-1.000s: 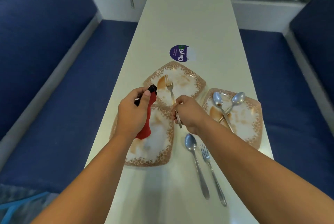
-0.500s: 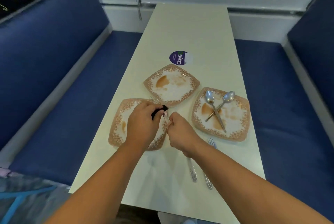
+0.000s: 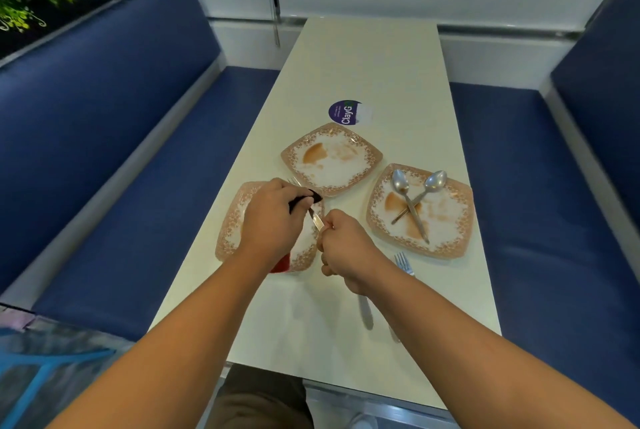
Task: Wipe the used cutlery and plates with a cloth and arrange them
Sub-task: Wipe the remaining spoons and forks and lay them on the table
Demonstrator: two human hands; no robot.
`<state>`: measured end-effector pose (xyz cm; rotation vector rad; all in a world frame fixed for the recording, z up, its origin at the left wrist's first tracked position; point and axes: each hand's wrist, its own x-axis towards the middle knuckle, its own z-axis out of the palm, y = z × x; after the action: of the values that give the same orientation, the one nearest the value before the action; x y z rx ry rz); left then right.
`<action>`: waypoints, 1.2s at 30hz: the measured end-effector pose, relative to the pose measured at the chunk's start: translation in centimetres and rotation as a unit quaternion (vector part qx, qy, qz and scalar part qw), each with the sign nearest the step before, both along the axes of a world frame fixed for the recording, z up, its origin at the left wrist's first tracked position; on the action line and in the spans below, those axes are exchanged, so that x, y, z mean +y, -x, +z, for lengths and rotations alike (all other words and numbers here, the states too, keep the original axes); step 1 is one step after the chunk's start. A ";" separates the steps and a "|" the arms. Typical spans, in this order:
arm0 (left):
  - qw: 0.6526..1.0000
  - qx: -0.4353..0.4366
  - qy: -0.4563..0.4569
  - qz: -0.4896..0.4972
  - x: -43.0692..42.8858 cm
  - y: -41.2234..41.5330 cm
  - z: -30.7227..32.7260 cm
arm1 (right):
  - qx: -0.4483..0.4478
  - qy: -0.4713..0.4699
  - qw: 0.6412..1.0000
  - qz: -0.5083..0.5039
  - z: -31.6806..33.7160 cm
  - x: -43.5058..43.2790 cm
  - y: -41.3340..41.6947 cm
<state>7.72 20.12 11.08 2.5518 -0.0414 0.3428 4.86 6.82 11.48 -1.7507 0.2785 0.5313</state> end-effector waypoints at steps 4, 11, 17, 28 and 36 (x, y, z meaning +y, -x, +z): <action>0.999 -0.009 -0.021 0.037 0.5 -0.4 0.5 | 0.006 -0.001 1.000 -0.001 -0.2 0.0 0.4; 0.998 0.015 0.037 -0.058 -1.0 1.1 0.4 | -0.016 -0.019 0.999 -0.022 0.0 -1.1 -0.1; 1.000 -0.002 0.014 -0.018 -0.4 0.4 1.1 | -0.004 -0.033 0.999 -0.016 0.3 -1.1 0.6; 0.999 -0.027 -0.014 0.022 0.1 -0.2 2.3 | -0.011 -0.060 0.998 -0.017 0.9 -1.3 1.8; 0.831 0.208 0.510 0.080 0.1 0.8 2.1 | -0.030 -0.049 0.994 -0.094 0.2 -2.6 1.4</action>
<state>6.87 20.18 13.20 1.4986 0.4143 -0.1364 3.49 4.18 11.70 -1.6231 0.3638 0.3495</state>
